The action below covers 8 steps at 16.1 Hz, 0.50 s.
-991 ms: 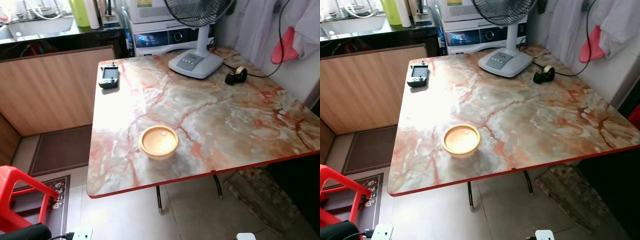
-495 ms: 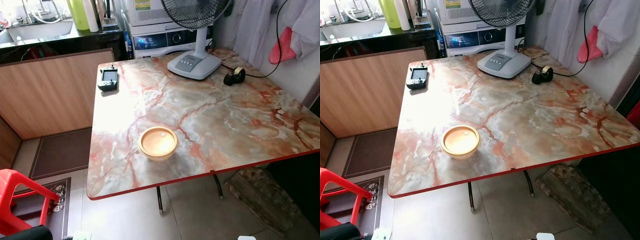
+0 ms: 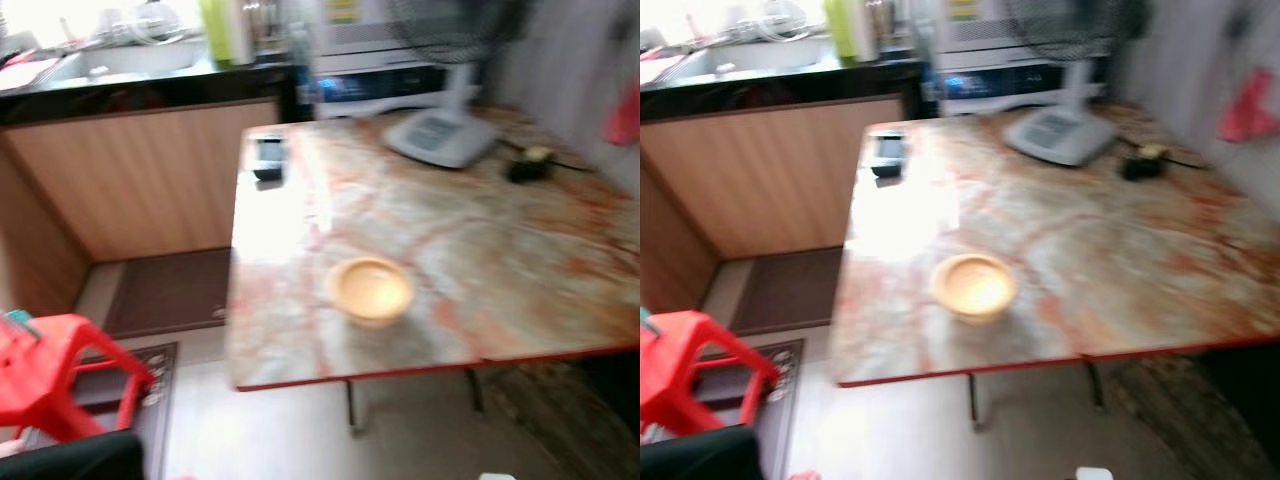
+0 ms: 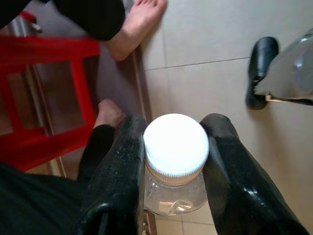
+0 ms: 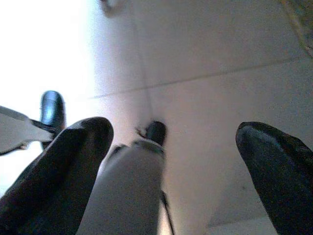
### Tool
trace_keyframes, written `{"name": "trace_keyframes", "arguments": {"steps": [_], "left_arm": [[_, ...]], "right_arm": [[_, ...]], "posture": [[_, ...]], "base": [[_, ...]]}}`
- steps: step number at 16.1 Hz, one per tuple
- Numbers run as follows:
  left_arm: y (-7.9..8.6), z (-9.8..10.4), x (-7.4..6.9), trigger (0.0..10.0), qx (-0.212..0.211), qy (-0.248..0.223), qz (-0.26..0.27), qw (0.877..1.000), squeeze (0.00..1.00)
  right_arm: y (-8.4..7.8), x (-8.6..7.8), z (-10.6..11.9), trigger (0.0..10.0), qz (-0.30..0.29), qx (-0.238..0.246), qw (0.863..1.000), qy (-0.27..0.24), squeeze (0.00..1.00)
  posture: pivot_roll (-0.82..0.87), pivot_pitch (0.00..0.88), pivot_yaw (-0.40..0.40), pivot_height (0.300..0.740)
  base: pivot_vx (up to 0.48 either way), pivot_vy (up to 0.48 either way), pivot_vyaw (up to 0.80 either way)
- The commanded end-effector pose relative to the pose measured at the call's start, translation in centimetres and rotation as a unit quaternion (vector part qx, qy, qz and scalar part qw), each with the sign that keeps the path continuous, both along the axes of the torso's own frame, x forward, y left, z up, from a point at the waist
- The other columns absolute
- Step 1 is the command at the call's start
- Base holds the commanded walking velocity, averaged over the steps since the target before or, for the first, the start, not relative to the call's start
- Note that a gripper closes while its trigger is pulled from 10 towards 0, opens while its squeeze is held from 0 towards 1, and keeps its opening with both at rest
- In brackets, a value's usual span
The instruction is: Restocking fridge
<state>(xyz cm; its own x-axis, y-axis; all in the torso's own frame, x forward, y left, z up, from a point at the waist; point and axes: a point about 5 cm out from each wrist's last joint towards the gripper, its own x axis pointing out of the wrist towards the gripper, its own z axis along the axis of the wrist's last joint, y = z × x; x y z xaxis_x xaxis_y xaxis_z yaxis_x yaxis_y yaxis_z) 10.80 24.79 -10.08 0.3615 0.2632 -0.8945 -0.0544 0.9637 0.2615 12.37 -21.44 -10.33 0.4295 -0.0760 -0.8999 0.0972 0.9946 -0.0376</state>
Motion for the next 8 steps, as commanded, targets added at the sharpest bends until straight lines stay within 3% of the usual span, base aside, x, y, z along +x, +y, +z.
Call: {"name": "trace_keyframes", "arguments": {"steps": [1, 4, 5, 8], "left_arm": [[0.31, 0.17, 0.32, 10.0, 0.005, 0.000, -0.004, 1.000, 0.00], [0.42, 0.21, 0.40, 10.0, 0.007, 0.000, 0.000, 1.000, 0.00], [0.45, 0.22, 0.41, 10.0, 0.010, 0.003, -0.008, 1.000, 0.00], [0.29, 0.30, 0.84, 10.0, 0.008, -0.003, -0.007, 1.000, 0.00]], "right_arm": [[0.00, -0.04, 0.00, 10.0, -0.005, 0.001, 1.000, -0.002, 0.00], [-0.06, 0.04, 0.02, 10.0, -0.008, 0.000, 1.000, -0.002, 0.00], [-0.07, 0.11, 0.04, 10.0, -0.006, -0.001, 1.000, 0.000, 0.00], [-0.12, 0.24, 0.08, 10.0, -0.001, -0.002, 1.000, 0.003, 0.00]], "posture": [[0.11, 0.000, 0.040, 0.740], [0.11, 0.000, 0.036, 0.740], [0.11, 0.000, 0.036, 0.740], [0.12, 0.000, 0.034, 0.740]], "base": [[0.000, 0.405, 0.00], [0.000, 0.359, 0.00], [0.000, 0.000, 0.00], [0.000, 0.000, -0.80]]}}
